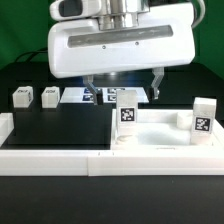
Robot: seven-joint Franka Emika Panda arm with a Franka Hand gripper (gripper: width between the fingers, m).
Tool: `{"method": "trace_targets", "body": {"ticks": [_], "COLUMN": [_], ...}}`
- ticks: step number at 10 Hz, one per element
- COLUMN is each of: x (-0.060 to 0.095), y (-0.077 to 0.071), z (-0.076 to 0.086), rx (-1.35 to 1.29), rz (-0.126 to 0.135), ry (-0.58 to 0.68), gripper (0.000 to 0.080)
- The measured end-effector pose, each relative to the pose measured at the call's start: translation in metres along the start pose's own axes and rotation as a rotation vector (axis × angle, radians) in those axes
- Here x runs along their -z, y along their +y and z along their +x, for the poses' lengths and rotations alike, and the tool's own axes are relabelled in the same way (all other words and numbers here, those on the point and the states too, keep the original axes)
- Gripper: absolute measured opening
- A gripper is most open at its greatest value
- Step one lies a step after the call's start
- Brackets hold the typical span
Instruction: Assemble square table
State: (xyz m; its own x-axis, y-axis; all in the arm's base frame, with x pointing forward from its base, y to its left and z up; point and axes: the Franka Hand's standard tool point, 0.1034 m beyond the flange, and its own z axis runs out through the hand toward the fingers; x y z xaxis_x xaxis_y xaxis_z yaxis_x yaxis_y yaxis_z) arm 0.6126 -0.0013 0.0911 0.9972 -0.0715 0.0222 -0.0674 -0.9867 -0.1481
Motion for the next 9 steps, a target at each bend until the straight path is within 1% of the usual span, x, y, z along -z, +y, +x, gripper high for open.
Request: {"method": "trace_targets", "body": {"ticks": [1, 2, 3, 4, 5, 6, 7, 8, 9], "x": [0.000, -0.002, -0.006, -0.011, -0.018, -0.025, -0.029, -0.029, -0.029], "y": [-0.003, -0.004, -0.004, -0.004, -0.001, 0.003, 0.004, 0.005, 0.005], "z": [0.001, 0.004, 0.005, 0.005, 0.002, -0.001, -0.003, -0.003, -0.003], "rx": [-0.017, -0.016, -0.008, 0.000, 0.016, 0.062, 0.110, 0.099, 0.090], "rz": [0.023, 0.029, 0.022, 0.009, -0.015, -0.058, -0.097, -0.096, -0.097], "ry": [-0.074, -0.103, -0.116, -0.096, -0.076, -0.054, -0.024, -0.028, -0.027], "gripper": [0.0649, 0.0649, 0.0649, 0.0649, 0.0649, 0.0649, 0.0649, 0.0649, 0.0619]}}
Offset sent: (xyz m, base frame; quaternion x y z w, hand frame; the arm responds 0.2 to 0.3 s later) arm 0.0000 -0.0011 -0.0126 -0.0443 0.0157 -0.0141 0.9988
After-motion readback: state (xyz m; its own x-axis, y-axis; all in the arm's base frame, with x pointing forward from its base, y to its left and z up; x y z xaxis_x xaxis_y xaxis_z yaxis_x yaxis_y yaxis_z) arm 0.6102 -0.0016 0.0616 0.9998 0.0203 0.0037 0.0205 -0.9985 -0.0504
